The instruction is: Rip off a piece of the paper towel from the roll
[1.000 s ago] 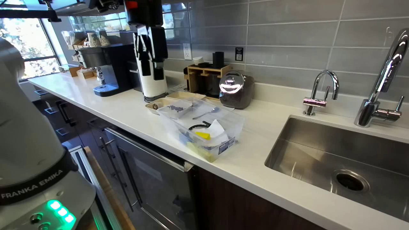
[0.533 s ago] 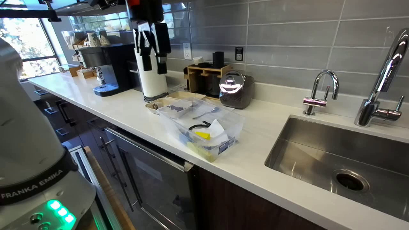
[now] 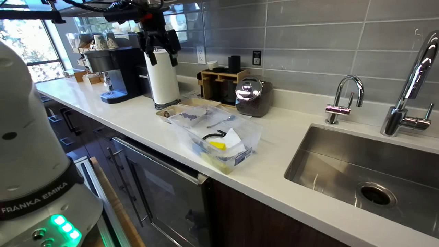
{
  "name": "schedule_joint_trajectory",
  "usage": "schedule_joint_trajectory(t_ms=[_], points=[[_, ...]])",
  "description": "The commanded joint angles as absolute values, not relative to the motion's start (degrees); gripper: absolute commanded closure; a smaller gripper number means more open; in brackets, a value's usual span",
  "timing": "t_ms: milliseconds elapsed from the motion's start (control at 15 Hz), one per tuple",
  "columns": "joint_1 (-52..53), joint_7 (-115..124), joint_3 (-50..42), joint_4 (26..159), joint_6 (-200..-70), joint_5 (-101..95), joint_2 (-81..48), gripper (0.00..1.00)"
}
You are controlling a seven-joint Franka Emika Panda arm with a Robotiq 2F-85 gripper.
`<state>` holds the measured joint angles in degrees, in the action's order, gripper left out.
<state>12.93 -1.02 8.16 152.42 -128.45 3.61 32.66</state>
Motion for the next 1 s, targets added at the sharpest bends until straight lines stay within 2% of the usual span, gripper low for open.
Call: schedule_joint_trajectory(t_ms=[0, 200, 467, 800, 867, 933], points=[[17.07, -7.60, 8.31, 144.91, -138.72, 6.27, 20.22, 0.00], [21.17, -16.46, 6.20, 138.89, -146.29, 12.25, 12.53, 0.00], [25.50, -30.46, 6.81, 130.38, -148.97, 28.04, 3.73, 0.00], [22.67, -35.25, 13.33, 120.80, -149.96, 38.47, -6.15, 0.00], [21.64, -32.61, 13.92, 124.84, -148.69, 34.87, -1.58, 0.00], [21.24, -32.76, 14.74, 123.29, -149.19, 35.54, -3.31, 0.00]])
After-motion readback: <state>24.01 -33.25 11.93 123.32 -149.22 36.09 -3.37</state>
